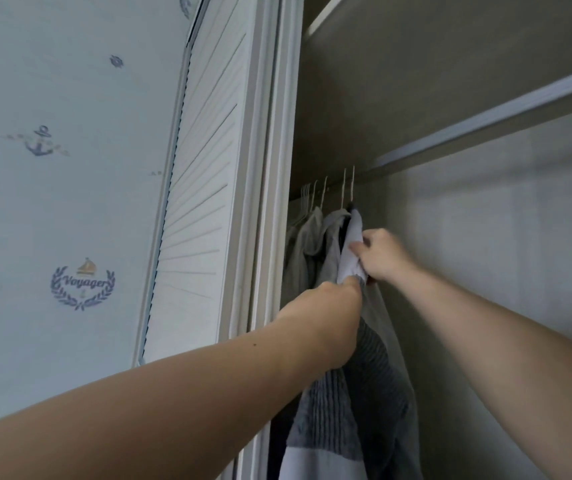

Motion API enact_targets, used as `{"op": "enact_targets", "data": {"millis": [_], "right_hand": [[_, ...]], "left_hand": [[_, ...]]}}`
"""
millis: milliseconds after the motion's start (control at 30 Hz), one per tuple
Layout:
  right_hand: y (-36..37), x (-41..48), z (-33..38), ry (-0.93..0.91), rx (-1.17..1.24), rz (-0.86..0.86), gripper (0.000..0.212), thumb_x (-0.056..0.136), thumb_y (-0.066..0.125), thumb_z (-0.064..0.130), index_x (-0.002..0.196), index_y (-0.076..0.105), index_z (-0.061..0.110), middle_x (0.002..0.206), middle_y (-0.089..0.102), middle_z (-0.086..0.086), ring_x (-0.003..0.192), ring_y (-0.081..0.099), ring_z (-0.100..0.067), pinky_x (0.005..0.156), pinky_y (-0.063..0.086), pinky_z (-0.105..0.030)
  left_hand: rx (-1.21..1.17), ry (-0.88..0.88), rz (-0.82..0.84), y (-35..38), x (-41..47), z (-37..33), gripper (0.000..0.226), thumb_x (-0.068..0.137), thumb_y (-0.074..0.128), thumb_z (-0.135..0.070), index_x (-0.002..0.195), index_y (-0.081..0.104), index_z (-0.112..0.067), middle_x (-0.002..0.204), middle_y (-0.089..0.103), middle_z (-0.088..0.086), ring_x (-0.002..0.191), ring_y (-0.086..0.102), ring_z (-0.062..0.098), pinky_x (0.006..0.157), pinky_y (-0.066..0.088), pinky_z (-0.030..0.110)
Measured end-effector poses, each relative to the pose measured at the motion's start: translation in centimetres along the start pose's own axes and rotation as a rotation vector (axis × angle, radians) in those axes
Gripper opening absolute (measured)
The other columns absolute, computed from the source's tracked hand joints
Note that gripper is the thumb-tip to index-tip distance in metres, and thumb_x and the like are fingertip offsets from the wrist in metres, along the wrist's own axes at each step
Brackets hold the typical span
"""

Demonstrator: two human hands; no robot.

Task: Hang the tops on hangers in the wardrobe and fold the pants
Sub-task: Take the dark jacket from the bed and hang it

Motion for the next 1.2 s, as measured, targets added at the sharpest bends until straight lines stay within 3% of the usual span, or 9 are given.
{"op": "enact_targets", "data": {"millis": [167, 333, 467, 567, 667, 767, 833, 1033, 1200], "right_hand": [[1.0, 0.5, -1.9, -0.026, 0.021, -0.037, 0.02, 0.096, 0.058, 0.039, 0.084, 0.063, 0.023, 0.092, 0.071, -0.009, 0.089, 0.067, -0.033, 0.076, 0.054, -0.041], [-1.4, -1.9, -1.0, -0.147, -0.006, -0.15, 0.034, 0.097, 0.048, 0.054, 0.122, 0.057, 0.032, 0.115, 0.067, -0.003, 0.103, 0.063, -0.026, 0.079, 0.052, -0.037], [-3.1, -5.4, 2.6, -0.258, -0.142, -0.162, 0.066, 0.092, 0.021, 0.069, 0.147, 0.034, 0.035, 0.151, 0.041, -0.003, 0.138, 0.037, -0.03, 0.107, 0.036, -0.048], [-3.4, -9.6, 7.0, -0.358, -0.295, -0.171, 0.07, 0.093, 0.012, 0.071, 0.154, 0.021, 0.039, 0.164, 0.019, 0.005, 0.152, 0.01, -0.022, 0.117, 0.016, -0.053], [-2.8, -13.8, 11.9, -0.444, -0.354, -0.126, 0.07, 0.095, 0.007, 0.073, 0.157, 0.002, 0.042, 0.168, -0.005, 0.009, 0.154, -0.012, -0.017, 0.12, 0.0, -0.054], [-1.9, -17.8, 18.2, -0.513, -0.336, -0.078, 0.072, 0.092, 0.0, 0.078, 0.155, -0.015, 0.045, 0.166, -0.02, 0.011, 0.152, -0.024, -0.017, 0.121, -0.008, -0.055], [-1.2, -20.9, 22.8, -0.54, -0.31, -0.068, 0.074, 0.091, -0.002, 0.078, 0.155, -0.017, 0.045, 0.165, -0.023, 0.012, 0.152, -0.025, -0.018, 0.121, -0.008, -0.057], [2.4, -31.8, 39.4, -0.683, -0.136, 0.035, 0.077, 0.09, 0.0, 0.077, 0.157, -0.01, 0.039, 0.166, -0.02, 0.013, 0.152, -0.022, -0.017, 0.12, -0.007, -0.056], [5.7, -41.6, 54.3, -0.875, 0.004, 0.137, 0.079, 0.091, -0.001, 0.076, 0.159, -0.003, 0.036, 0.167, -0.015, 0.01, 0.154, -0.014, -0.02, 0.121, -0.003, -0.056]], "left_hand": [[0.035, -0.013, 0.025, 0.5, 0.2, 1.4, 0.063, 0.089, 0.06, -0.004, 0.143, 0.031, -0.02, 0.089, 0.049, 0.002, 0.081, 0.057, 0.028, 0.071, 0.057, 0.042], [0.103, 0.057, -0.008, -0.2, -1.6, 0.6, 0.055, 0.088, 0.063, -0.003, 0.135, 0.039, -0.018, 0.115, 0.056, 0.009, 0.101, 0.062, 0.033, 0.079, 0.056, 0.044], [0.358, 0.246, -0.279, -4.3, -5.8, -0.8, 0.038, 0.094, 0.053, -0.019, 0.132, 0.049, -0.02, 0.131, 0.054, 0.006, 0.123, 0.048, 0.031, 0.099, 0.044, 0.046], [0.433, 0.239, -0.396, -7.3, -9.9, 0.8, 0.04, 0.097, 0.047, -0.04, 0.134, 0.05, -0.024, 0.149, 0.046, 0.003, 0.144, 0.031, 0.03, 0.113, 0.032, 0.049], [0.483, 0.153, -0.345, -9.7, -14.3, 3.7, 0.059, 0.1, 0.037, -0.057, 0.152, 0.028, -0.031, 0.168, 0.017, 0.004, 0.155, 0.0, 0.031, 0.124, 0.011, 0.054], [0.529, 0.058, -0.324, -13.0, -20.2, 6.8, 0.07, 0.098, 0.022, -0.068, 0.156, -0.004, -0.039, 0.169, -0.012, 0.0, 0.153, -0.023, 0.028, 0.124, -0.007, 0.054], [0.553, 0.0, -0.311, -15.5, -25.1, 8.9, 0.075, 0.093, 0.013, -0.072, 0.155, -0.015, -0.04, 0.167, -0.022, -0.003, 0.15, -0.03, 0.025, 0.122, -0.015, 0.051], [0.641, -0.153, -0.233, -22.5, -42.3, 15.9, 0.079, 0.091, 0.006, -0.078, 0.152, -0.029, -0.041, 0.164, -0.03, -0.006, 0.146, -0.04, 0.021, 0.12, -0.019, 0.05], [0.74, -0.396, -0.166, -29.7, -57.4, 21.7, 0.082, 0.085, 0.001, -0.08, 0.151, -0.032, -0.042, 0.164, -0.031, -0.008, 0.145, -0.041, 0.02, 0.122, -0.016, 0.051]]}}
Point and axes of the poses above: each hand's wrist, its own x-axis towards the middle knuckle, its own y-axis out of the palm, z = x × y, the point moved 10 cm from there along x, towards the middle knuckle
